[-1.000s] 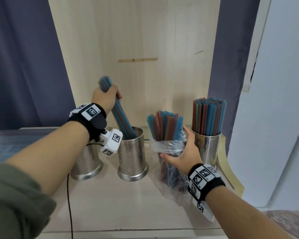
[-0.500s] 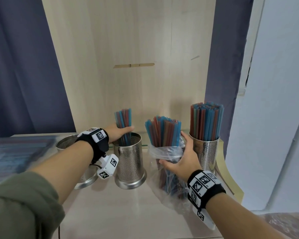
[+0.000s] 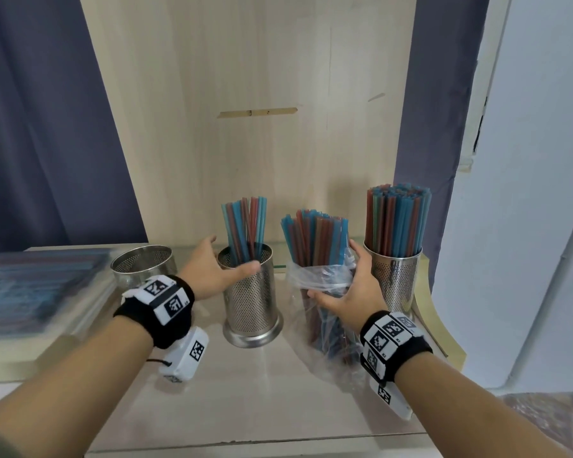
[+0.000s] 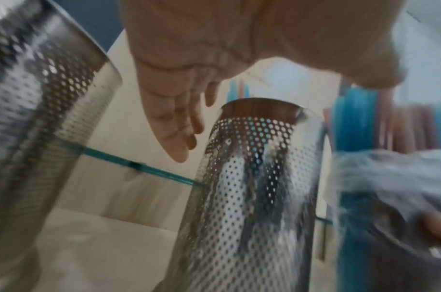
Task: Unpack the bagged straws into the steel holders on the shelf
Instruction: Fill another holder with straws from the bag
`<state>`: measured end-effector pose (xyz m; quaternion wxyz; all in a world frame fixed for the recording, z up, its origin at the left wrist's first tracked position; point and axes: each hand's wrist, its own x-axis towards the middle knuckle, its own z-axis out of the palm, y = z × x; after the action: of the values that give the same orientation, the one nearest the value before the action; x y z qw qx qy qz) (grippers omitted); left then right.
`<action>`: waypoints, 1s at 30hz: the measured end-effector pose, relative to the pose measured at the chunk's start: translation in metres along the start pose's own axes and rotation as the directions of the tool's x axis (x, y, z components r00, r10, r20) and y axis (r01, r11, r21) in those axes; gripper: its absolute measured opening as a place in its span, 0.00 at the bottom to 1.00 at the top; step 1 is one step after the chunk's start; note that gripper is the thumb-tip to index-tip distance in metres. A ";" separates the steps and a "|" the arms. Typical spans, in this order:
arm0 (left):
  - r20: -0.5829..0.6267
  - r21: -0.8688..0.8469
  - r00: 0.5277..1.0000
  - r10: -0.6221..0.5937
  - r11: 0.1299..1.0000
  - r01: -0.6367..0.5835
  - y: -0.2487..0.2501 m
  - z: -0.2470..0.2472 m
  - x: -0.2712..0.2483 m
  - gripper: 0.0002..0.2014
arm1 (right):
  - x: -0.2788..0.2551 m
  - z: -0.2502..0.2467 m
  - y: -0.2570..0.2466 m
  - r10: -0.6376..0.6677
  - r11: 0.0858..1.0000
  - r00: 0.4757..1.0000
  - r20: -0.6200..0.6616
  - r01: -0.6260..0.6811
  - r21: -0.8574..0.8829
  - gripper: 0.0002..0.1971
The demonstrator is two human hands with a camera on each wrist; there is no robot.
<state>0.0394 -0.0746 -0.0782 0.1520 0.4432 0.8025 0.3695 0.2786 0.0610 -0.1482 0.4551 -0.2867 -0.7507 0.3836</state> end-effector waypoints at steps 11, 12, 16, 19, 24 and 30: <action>-0.325 -0.032 0.923 0.204 0.973 -0.227 0.004 0.048 -0.047 0.37 | -0.014 0.000 -0.022 0.028 0.988 0.999 -0.029 -0.032 -0.148 0.44; -0.314 -0.019 0.905 0.286 0.952 -0.307 0.012 0.053 -0.059 0.32 | -0.020 0.001 -0.027 0.038 0.993 0.999 -0.039 -0.042 -0.112 0.41; -0.041 -0.201 0.936 0.351 0.914 -0.352 0.030 0.075 -0.079 0.40 | -0.042 0.014 -0.045 0.037 0.999 0.996 -0.084 -0.039 -0.028 0.34; -0.011 -0.331 0.938 0.347 0.884 -0.331 0.028 0.080 -0.075 0.46 | -0.054 0.024 -0.055 0.028 0.996 1.000 -0.007 -0.027 0.080 0.32; -0.080 -0.431 0.912 0.403 0.811 -0.396 0.024 0.068 -0.091 0.44 | -0.064 0.032 -0.048 0.001 0.968 0.948 0.319 -0.080 0.236 0.54; -0.123 -0.480 0.931 0.345 0.800 -0.360 0.010 0.055 -0.101 0.35 | -0.060 0.034 -0.066 -0.051 0.949 0.878 0.476 -0.106 0.298 0.26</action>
<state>0.1334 -0.1288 -0.1170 0.1771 0.5249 0.5865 0.5909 0.2675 -0.0319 -0.1306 0.2903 -0.1176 -0.7643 0.5637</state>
